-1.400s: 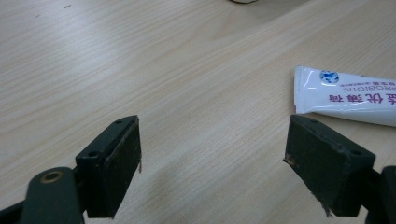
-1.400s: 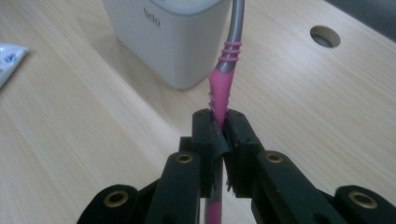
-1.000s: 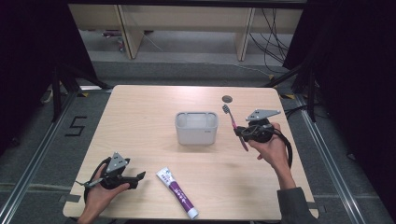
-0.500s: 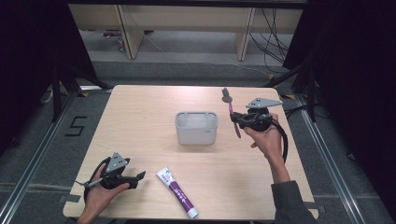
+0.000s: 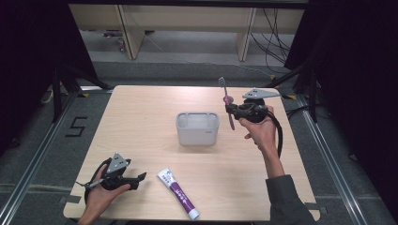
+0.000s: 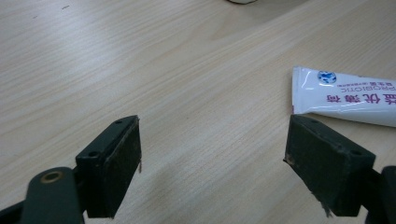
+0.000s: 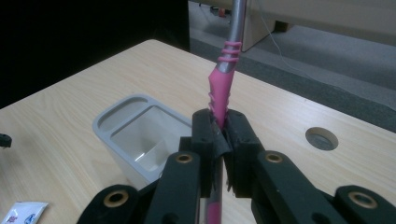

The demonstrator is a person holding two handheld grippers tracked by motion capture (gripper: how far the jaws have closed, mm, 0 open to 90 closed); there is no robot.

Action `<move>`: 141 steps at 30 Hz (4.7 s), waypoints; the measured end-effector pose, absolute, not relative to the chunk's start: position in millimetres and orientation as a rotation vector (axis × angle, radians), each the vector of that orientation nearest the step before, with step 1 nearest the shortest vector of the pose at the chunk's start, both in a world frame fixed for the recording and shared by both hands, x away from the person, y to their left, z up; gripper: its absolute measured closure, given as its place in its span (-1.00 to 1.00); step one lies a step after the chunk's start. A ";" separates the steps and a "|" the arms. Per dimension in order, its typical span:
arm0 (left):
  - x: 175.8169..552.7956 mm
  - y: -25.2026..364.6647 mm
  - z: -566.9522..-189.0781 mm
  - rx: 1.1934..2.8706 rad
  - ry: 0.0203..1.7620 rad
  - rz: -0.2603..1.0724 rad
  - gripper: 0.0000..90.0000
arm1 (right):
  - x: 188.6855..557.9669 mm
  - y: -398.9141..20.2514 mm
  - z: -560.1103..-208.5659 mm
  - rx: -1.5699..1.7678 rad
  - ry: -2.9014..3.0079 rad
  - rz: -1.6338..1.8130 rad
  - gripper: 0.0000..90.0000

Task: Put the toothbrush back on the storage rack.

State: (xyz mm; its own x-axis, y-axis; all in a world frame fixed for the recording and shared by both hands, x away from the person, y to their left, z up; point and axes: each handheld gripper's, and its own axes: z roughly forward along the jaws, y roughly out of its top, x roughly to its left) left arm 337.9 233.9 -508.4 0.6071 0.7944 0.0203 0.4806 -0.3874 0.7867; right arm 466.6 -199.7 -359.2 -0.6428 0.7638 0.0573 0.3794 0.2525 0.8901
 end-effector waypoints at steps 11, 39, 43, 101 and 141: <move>338.0 234.5 -508.3 2.054 0.998 0.511 -0.60 | 481.3 -176.8 -356.9 1.035 2.149 1.413 0.86; 337.5 234.3 -508.9 2.050 0.998 0.506 -0.60 | 509.8 -148.3 -377.8 1.093 2.148 1.432 0.86; 337.5 234.1 -509.1 2.052 1.000 0.505 -0.60 | 510.1 -150.9 -382.8 1.090 2.126 1.437 0.86; 336.2 233.9 -510.7 2.064 1.001 0.504 -0.60 | 499.0 -163.8 -420.1 1.055 2.132 1.401 0.34; 334.7 233.9 -507.7 2.060 0.989 0.505 -0.60 | 439.2 -210.7 -423.5 1.098 2.143 1.361 -0.33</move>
State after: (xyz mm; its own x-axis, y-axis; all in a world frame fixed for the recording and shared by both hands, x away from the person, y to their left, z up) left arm 334.7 233.9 -507.7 0.6184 0.7856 0.0186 0.4758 -0.3931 0.7868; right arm 439.2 -210.7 -423.5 -0.6262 0.7741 0.0930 0.4135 0.2286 0.8814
